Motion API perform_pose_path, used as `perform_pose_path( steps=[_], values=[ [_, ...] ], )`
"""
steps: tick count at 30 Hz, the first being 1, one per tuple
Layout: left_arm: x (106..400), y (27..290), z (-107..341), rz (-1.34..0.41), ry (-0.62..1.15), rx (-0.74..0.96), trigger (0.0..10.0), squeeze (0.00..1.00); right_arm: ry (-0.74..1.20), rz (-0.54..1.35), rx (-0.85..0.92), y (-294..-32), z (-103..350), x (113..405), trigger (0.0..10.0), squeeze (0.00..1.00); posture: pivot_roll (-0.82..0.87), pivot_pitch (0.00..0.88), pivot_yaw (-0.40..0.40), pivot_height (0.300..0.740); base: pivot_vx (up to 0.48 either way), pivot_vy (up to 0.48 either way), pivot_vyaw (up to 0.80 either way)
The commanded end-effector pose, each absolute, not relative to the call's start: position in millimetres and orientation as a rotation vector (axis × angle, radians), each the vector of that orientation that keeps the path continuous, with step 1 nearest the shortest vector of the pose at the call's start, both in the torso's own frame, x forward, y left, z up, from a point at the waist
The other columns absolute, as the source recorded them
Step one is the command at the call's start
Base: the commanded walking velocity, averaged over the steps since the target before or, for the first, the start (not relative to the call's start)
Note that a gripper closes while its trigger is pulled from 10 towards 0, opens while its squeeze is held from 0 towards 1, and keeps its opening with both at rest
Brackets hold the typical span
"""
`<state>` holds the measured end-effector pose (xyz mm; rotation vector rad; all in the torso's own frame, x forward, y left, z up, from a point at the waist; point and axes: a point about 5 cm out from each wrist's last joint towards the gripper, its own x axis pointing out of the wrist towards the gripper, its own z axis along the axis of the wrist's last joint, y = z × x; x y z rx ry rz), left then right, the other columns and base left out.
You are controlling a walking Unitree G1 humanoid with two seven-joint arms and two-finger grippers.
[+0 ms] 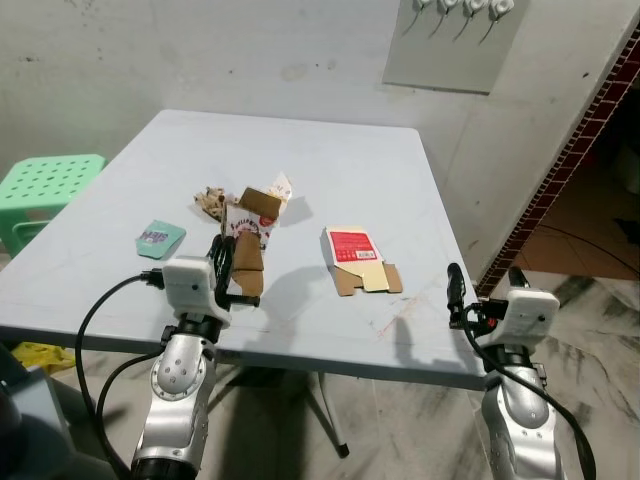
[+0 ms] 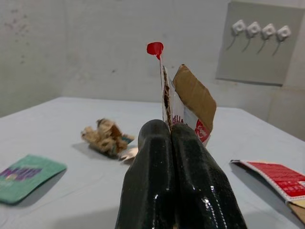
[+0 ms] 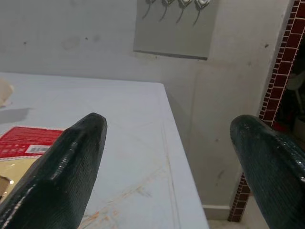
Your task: Picking trash to rubbish bin
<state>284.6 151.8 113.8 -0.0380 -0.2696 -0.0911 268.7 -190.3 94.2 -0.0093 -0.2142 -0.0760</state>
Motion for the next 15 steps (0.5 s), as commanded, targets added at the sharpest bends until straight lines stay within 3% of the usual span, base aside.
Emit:
perform_pose_path(
  steps=[1, 15],
  values=[
    [283.3, 151.0, 117.9, -0.093, -0.28, 0.004, 10.0, 0.0, -0.237, -0.077, -0.028, -189.9, 100.2, 267.6, 10.0, 0.0, 0.02, 0.0, -0.043, 0.74, 0.0, 0.0, 0.0],
    [292.2, 160.4, 125.2, -0.065, -0.235, -0.017, 10.0, 0.0, -0.211, -0.07, -0.063, -190.1, 104.0, 274.3, 10.0, 0.0, 0.03, 0.0, -0.047, 0.74, 0.0, 0.0, 0.0]
  ],
)
